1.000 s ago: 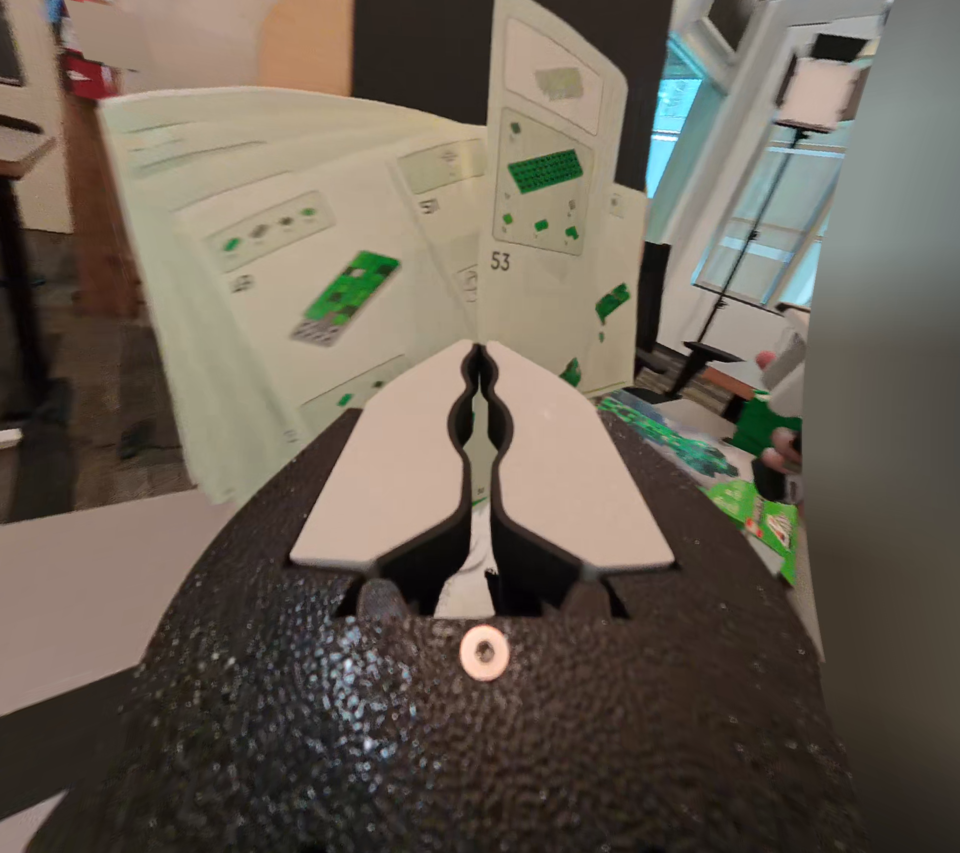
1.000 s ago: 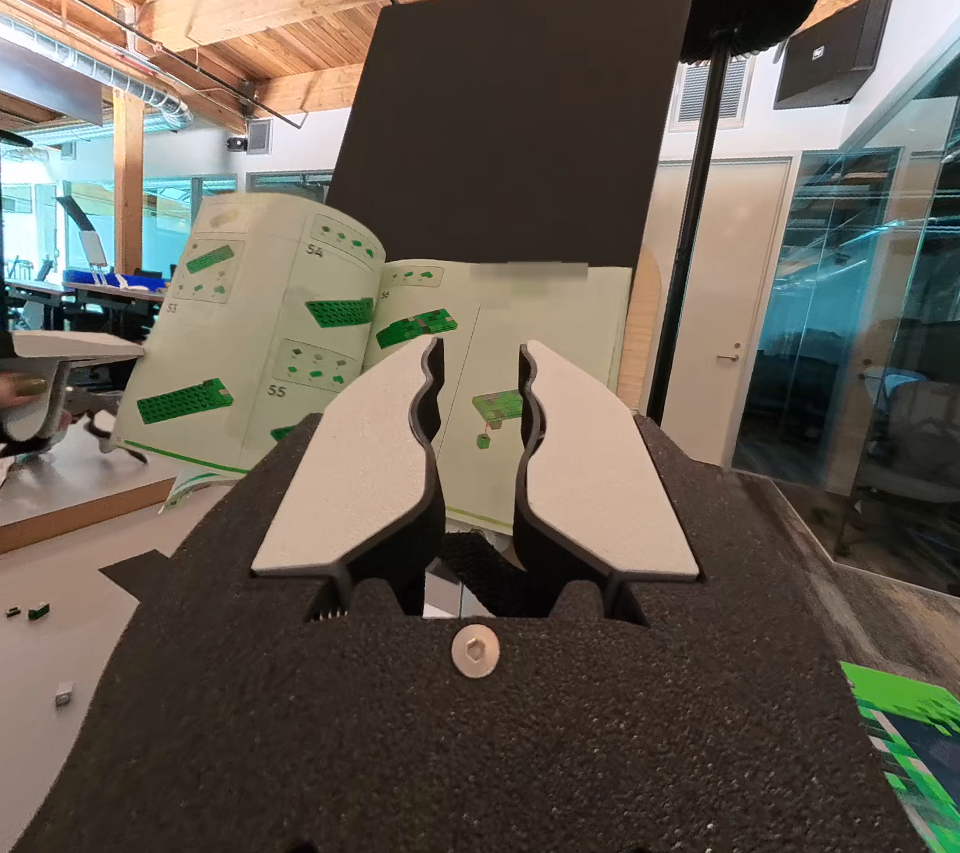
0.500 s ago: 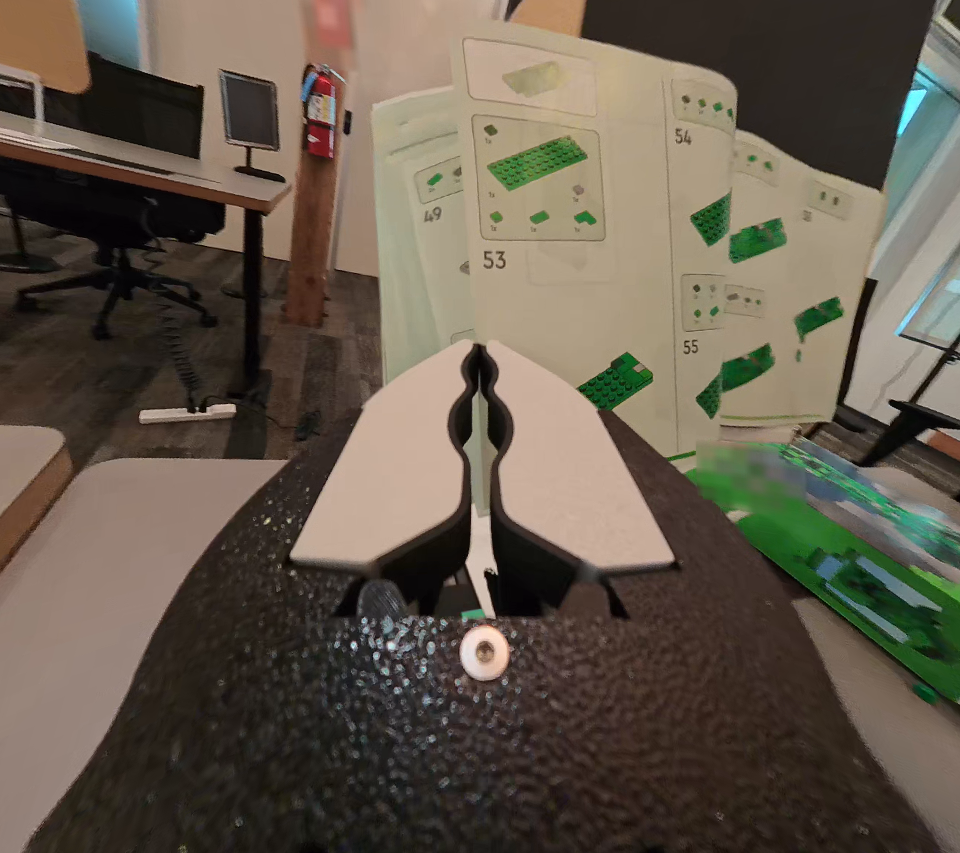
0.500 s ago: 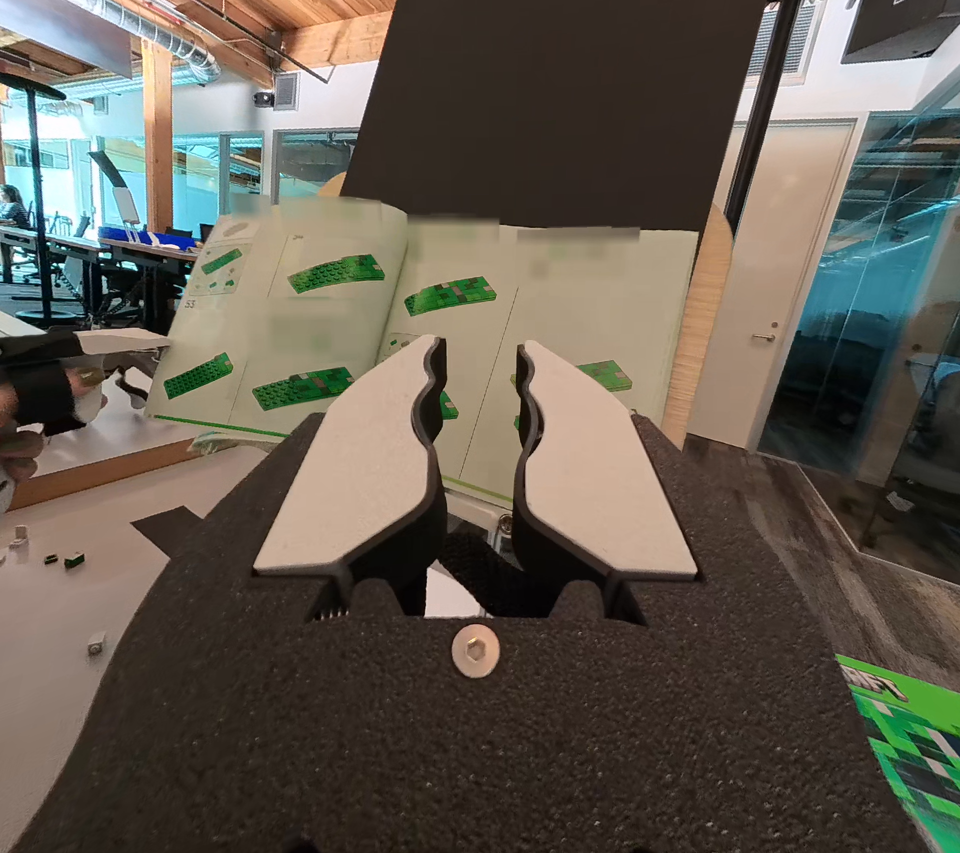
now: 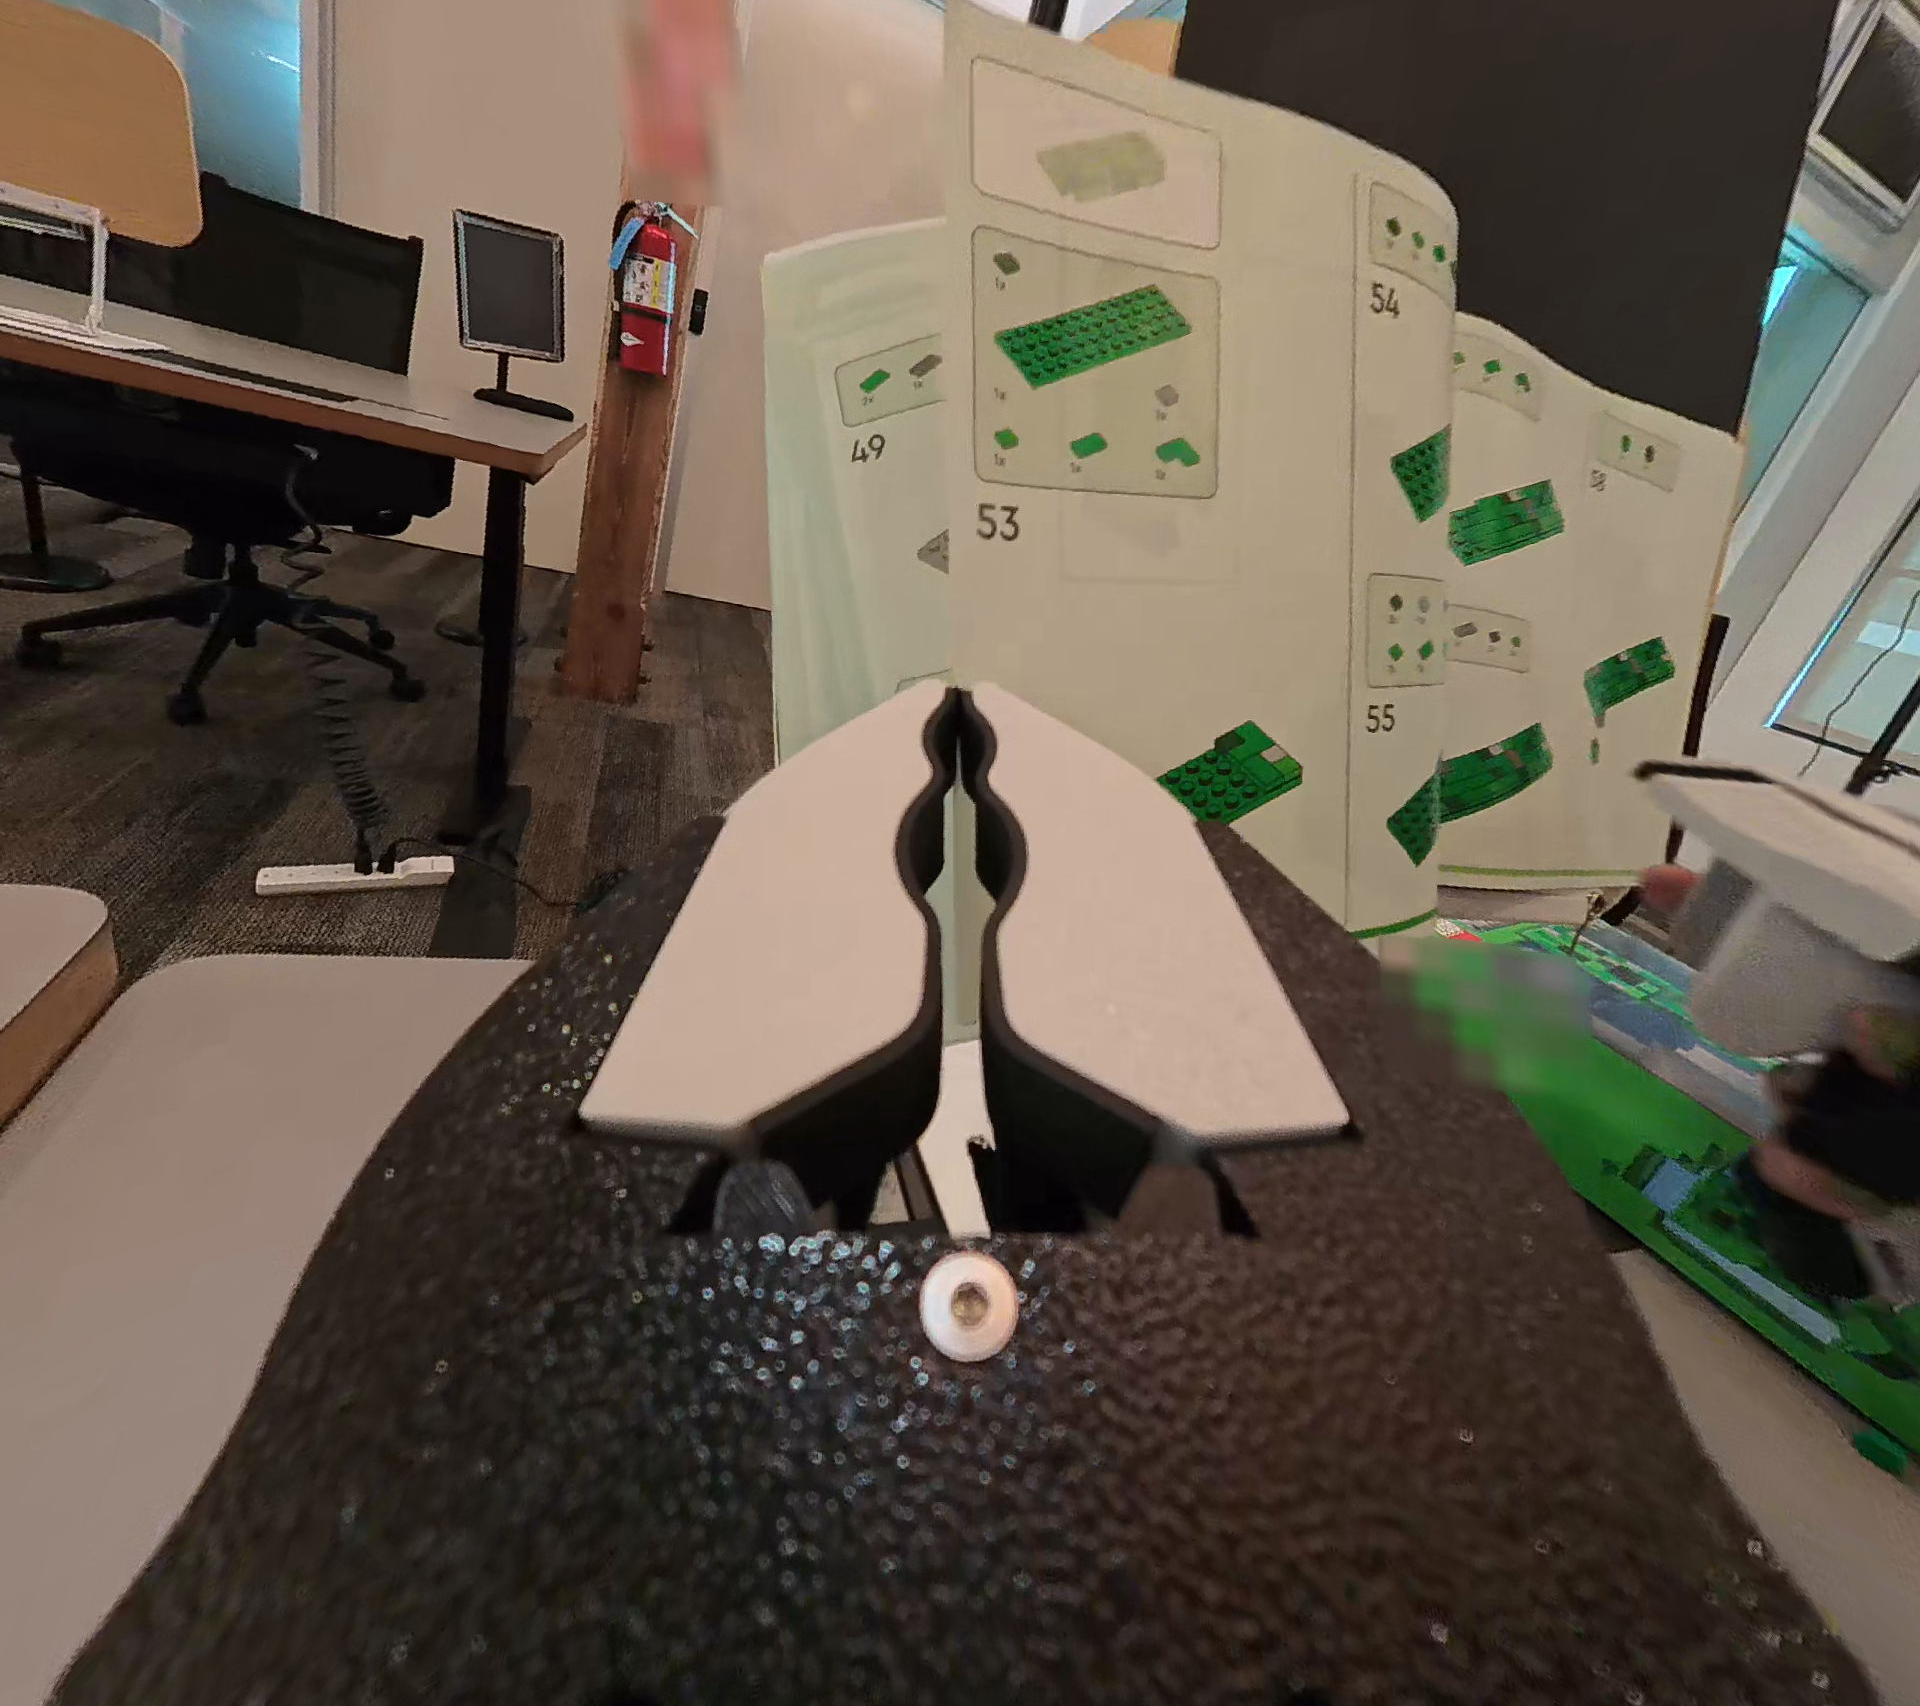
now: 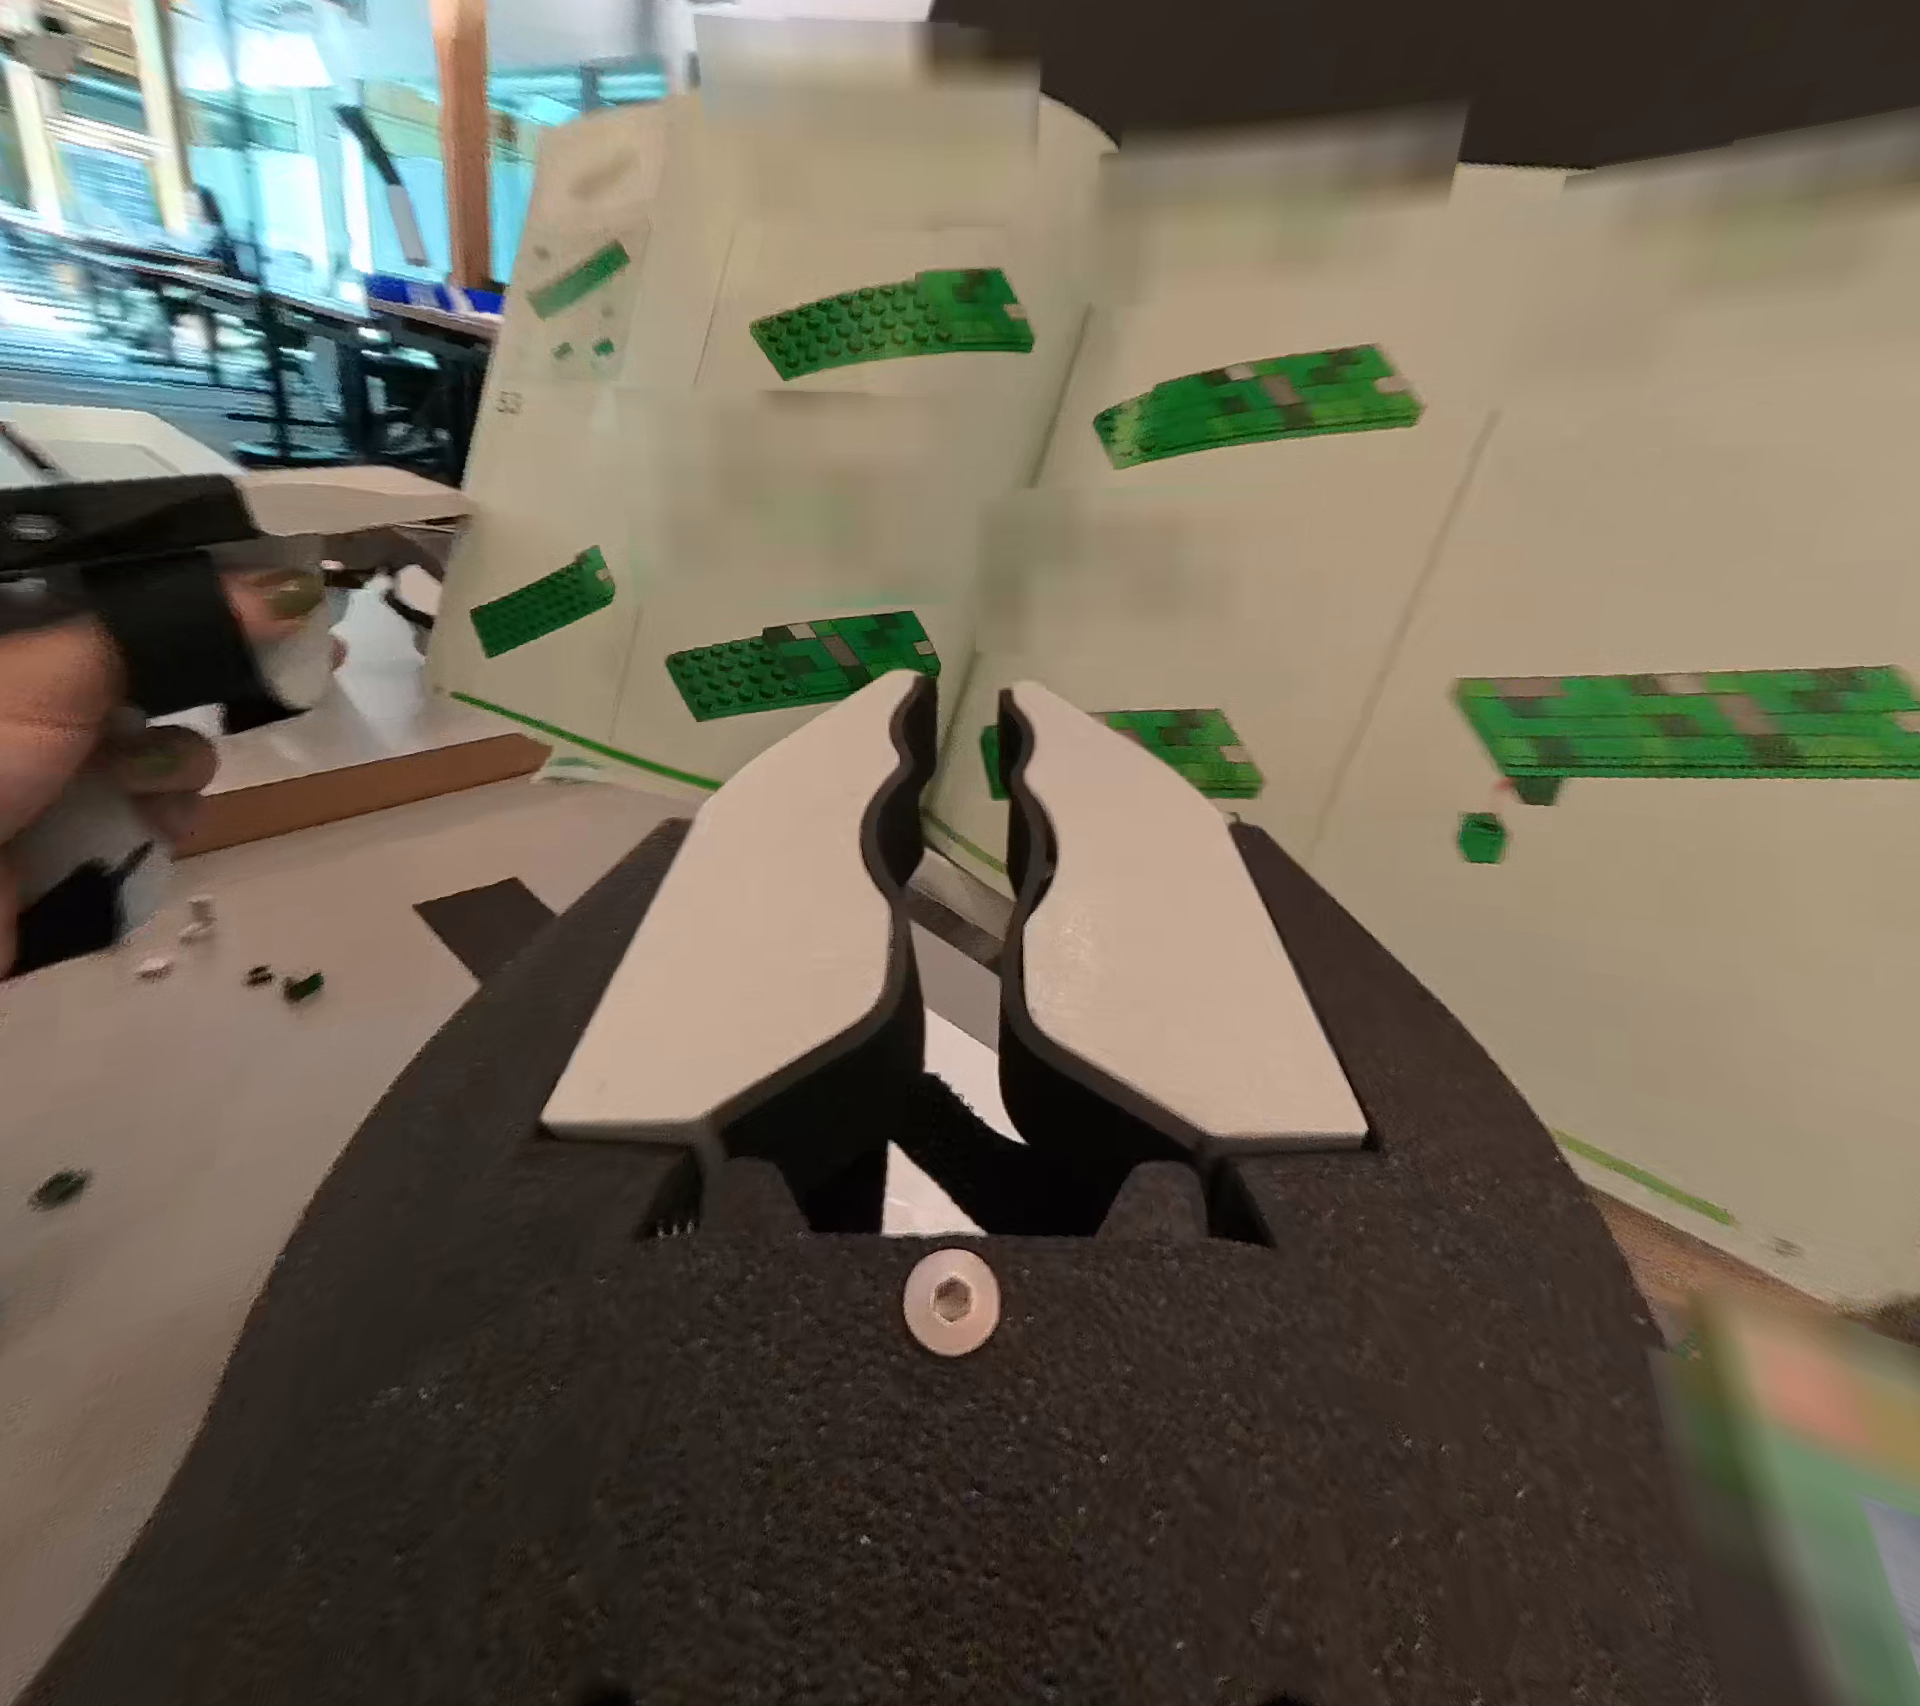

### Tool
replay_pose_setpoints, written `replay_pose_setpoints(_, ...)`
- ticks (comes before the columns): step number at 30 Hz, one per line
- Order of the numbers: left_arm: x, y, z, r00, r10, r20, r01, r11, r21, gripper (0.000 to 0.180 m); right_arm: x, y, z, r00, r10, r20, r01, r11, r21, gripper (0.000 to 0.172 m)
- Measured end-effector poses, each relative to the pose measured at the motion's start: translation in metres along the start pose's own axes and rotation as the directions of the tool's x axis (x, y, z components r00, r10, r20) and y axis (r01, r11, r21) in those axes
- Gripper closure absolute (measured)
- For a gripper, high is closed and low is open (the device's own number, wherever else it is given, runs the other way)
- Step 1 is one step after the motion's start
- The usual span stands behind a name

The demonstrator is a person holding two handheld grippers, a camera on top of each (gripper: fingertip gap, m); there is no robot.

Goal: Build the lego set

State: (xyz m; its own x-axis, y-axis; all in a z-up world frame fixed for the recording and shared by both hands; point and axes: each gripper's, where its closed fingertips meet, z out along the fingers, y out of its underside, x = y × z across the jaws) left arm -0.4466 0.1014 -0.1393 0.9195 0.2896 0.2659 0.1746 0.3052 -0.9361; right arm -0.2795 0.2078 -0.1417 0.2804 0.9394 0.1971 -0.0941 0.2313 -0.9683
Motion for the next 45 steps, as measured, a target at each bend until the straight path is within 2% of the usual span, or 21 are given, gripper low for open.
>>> replay_pose_setpoints(2,0.0,0.0,-0.001,1.0,0.0,0.001,0.0,1.0,0.001,0.18,-0.008,0.009,0.016,0.996,-0.058,-0.07,0.055,0.998,-0.039,0.172)
replay_pose_setpoints(5,-0.002,0.001,-0.001,1.0,-0.011,0.003,0.011,1.0,0.001,0.18,-0.026,0.025,0.033,0.985,-0.148,-0.092,0.138,0.985,-0.099,0.172)
replay_pose_setpoints(7,-0.006,-0.001,-0.002,0.999,-0.035,0.029,0.035,0.999,0.014,0.18,-0.033,0.03,0.04,0.987,-0.132,-0.089,0.123,0.987,-0.102,0.172)
replay_pose_setpoints(10,-0.015,-0.015,-0.013,0.993,-0.031,0.113,0.019,0.994,0.107,0.18,-0.034,0.032,0.045,0.991,-0.08,-0.111,0.068,0.992,-0.104,0.172)
replay_pose_setpoints(11,-0.018,-0.022,-0.017,0.988,-0.024,0.155,0.001,0.99,0.144,0.167,-0.033,0.034,0.046,0.99,-0.07,-0.123,0.057,0.993,-0.108,0.172)
replay_pose_setpoints(13,-0.021,-0.033,-0.025,0.976,0.015,0.216,-0.055,0.982,0.179,0.161,-0.034,0.035,0.048,0.99,-0.053,-0.131,0.039,0.994,-0.103,0.172)
replay_pose_setpoints(15,-0.026,-0.04,-0.03,0.957,0.035,0.287,-0.09,0.979,0.182,0.142,-0.035,0.035,0.049,0.989,-0.041,-0.143,0.026,0.995,-0.1,0.172)
replay_pose_setpoints(19,-0.026,-0.044,-0.031,0.95,0.03,0.309,-0.093,0.978,0.189,0.126,-0.037,0.036,0.051,0.99,-0.03,-0.135,0.017,0.995,-0.096,0.169)
replay_pose_setpoints(21,-0.023,-0.045,-0.029,0.956,0.02,0.294,-0.079,0.978,0.192,0.123,-0.04,0.036,0.049,0.993,-0.051,-0.105,0.04,0.994,-0.106,0.161)
replay_pose_setpoints(23,-0.019,-0.045,-0.027,0.963,0.011,0.269,-0.064,0.98,0.189,0.123,-0.038,0.03,0.041,0.987,-0.14,-0.078,0.129,0.983,-0.132,0.153)
replay_pose_setpoints(26,-0.015,-0.049,-0.028,0.97,0.007,0.244,-0.055,0.98,0.192,0.123,-0.021,0.019,0.021,0.974,-0.21,-0.08,0.193,0.964,-0.182,0.153)
replay_pose_setpoints(28,-0.012,-0.053,-0.03,0.971,0.009,0.239,-0.057,0.979,0.197,0.123,0.002,0.011,0.005,0.974,-0.179,-0.139,0.15,0.968,-0.2,0.153)
replay_pose_setpoints(32,-0.005,-0.061,-0.033,0.978,0.003,0.21,-0.051,0.974,0.223,0.125,0.053,-0.007,-0.035,0.953,-0.07,-0.296,0.028,0.989,-0.145,0.155)
replay_pose_setpoints(34,-0.002,-0.065,-0.034,0.98,0.006,0.2,-0.052,0.973,0.226,0.125,0.08,-0.013,-0.059,0.917,-0.007,-0.4,-0.039,0.993,-0.108,0.17)
replay_pose_setpoints(35,0.0,-0.066,-0.034,0.98,0.011,0.196,-0.056,0.973,0.225,0.126,0.088,-0.016,-0.069,0.905,0.025,-0.425,-0.066,0.995,-0.081,0.172)
replay_pose_setpoints(40,0.005,-0.066,-0.032,0.983,0.024,0.179,-0.064,0.973,0.222,0.127,0.108,-0.022,-0.096,0.881,0.171,-0.441,-0.186,0.983,0.01,0.172)
replay_pose_setpoints(45,0.01,-0.066,-0.03,0.984,0.037,0.172,-0.072,0.977,0.203,0.133,0.11,-0.025,-0.099,0.869,0.124,-0.479,-0.139,0.99,0.005,0.172)
